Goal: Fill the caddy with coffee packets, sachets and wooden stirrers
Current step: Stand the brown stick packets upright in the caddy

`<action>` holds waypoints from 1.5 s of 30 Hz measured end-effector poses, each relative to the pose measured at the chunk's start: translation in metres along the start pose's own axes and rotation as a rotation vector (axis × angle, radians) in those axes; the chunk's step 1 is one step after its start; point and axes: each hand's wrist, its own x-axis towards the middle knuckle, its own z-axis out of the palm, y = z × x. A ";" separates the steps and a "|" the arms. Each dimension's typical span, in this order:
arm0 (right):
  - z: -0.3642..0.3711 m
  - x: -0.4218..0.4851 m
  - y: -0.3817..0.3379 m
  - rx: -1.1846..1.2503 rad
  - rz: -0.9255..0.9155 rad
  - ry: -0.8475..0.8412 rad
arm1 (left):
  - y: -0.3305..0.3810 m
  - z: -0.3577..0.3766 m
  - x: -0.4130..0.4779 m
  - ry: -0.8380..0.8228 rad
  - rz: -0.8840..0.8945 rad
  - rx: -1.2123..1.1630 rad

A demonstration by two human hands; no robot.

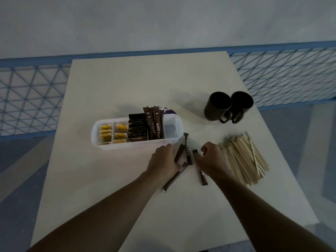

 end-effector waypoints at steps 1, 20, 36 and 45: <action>0.000 -0.002 0.003 -0.019 0.010 -0.013 | 0.001 0.006 -0.001 -0.001 -0.013 0.022; -0.006 0.011 -0.009 0.155 0.078 -0.015 | -0.015 0.023 -0.003 0.083 -0.112 0.038; 0.025 0.024 -0.036 0.078 0.084 0.006 | -0.015 0.012 -0.018 0.076 -0.143 0.108; 0.022 0.018 -0.030 -0.084 0.083 -0.020 | -0.001 0.017 -0.021 0.168 -0.118 0.118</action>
